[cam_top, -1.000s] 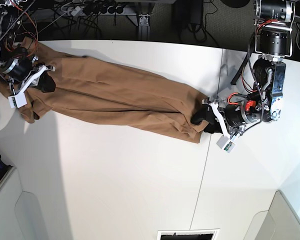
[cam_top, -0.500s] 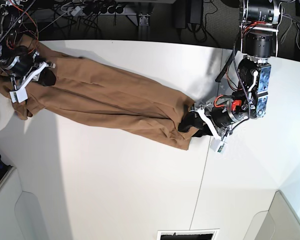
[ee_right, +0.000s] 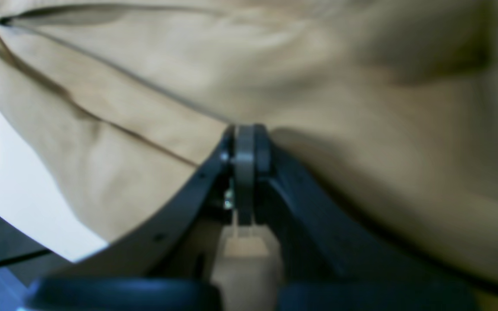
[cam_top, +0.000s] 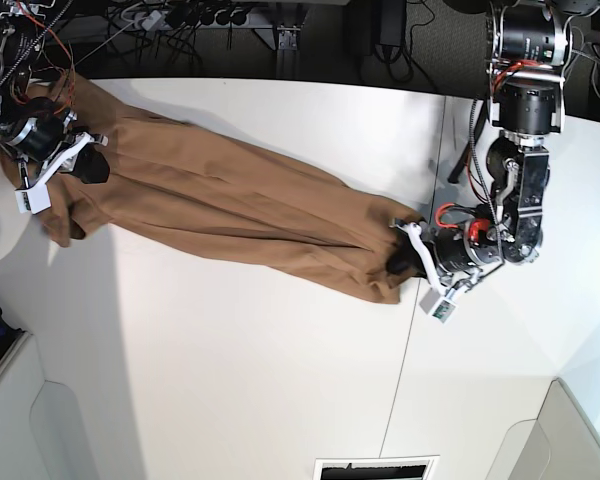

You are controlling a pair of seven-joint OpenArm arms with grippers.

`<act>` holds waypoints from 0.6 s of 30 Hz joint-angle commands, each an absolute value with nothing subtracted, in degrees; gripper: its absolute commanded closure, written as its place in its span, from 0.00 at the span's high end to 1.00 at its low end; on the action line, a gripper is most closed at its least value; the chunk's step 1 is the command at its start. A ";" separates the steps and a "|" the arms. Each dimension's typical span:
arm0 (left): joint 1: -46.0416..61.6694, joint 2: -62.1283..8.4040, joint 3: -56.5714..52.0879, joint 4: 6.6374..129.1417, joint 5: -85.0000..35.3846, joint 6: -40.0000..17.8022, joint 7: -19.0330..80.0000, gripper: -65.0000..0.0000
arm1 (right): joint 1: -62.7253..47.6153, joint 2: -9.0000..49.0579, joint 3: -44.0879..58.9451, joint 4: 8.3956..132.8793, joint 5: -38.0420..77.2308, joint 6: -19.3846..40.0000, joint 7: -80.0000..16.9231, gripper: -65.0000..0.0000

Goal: Layout the t-shirt on the table in an organized manner, then fold the t-shirt properly
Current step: 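Lift the strip end with the left gripper and carry it toward the right gripper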

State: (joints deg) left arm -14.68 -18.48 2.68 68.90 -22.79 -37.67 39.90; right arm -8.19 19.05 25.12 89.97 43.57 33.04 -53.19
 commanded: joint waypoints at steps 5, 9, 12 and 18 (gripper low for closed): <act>-19.59 -23.18 2.33 69.45 -21.58 -36.62 40.58 0.00 | -6.63 19.81 25.43 90.96 46.17 33.45 -52.07 0.00; -20.21 -24.97 2.33 69.45 -21.52 -36.38 40.03 0.00 | -5.52 19.84 25.43 91.00 47.00 33.52 -52.12 0.00; -20.69 -25.93 2.33 69.45 -19.73 -33.87 39.97 0.00 | -5.06 19.84 25.43 91.09 47.18 33.85 -52.10 0.00; -22.98 -27.20 2.33 74.00 -18.61 -32.12 42.81 0.00 | -3.36 19.81 25.43 91.11 46.92 33.89 -52.12 0.00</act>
